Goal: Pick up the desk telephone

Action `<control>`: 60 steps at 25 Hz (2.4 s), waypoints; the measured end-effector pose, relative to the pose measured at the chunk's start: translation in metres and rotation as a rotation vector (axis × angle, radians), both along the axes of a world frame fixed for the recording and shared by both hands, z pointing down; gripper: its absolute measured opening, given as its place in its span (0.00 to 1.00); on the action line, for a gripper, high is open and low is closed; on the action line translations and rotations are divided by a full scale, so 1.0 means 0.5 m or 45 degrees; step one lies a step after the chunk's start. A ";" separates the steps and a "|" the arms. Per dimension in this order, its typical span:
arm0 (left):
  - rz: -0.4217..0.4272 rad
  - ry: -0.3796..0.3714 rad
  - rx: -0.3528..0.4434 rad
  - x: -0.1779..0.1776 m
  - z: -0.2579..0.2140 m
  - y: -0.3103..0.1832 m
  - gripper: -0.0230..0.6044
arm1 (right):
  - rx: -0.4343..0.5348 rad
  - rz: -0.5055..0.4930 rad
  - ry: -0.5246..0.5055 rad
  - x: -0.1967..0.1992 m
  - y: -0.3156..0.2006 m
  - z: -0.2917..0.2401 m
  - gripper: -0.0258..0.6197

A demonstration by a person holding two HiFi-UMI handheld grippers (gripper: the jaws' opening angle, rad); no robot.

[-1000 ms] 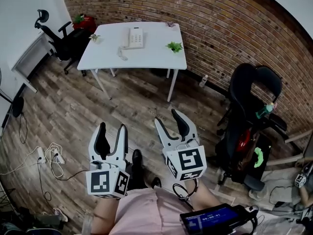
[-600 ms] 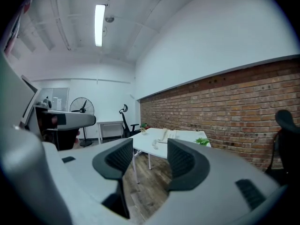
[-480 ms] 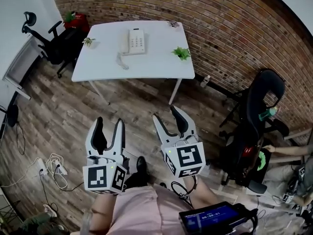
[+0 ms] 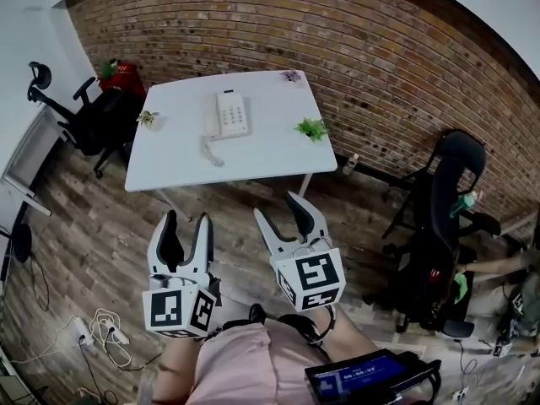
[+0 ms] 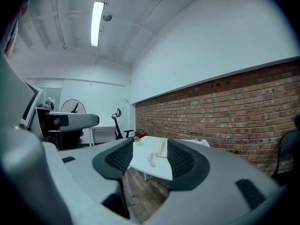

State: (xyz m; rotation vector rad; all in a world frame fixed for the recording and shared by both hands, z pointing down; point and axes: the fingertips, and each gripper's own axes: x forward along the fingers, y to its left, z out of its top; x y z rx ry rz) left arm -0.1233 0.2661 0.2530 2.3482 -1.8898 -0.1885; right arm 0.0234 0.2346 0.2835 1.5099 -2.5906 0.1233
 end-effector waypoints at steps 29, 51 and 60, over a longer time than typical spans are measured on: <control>-0.014 -0.020 -0.297 0.012 0.194 -0.444 0.45 | -0.245 -0.023 0.012 0.016 -0.451 0.170 0.40; -0.120 -0.090 -0.234 0.006 0.113 -0.756 0.45 | -0.154 -0.149 -0.030 -0.002 -0.821 0.088 0.40; -0.112 -0.057 -0.283 -0.038 0.159 -0.830 0.46 | -0.176 -0.148 0.024 -0.039 -0.883 0.113 0.40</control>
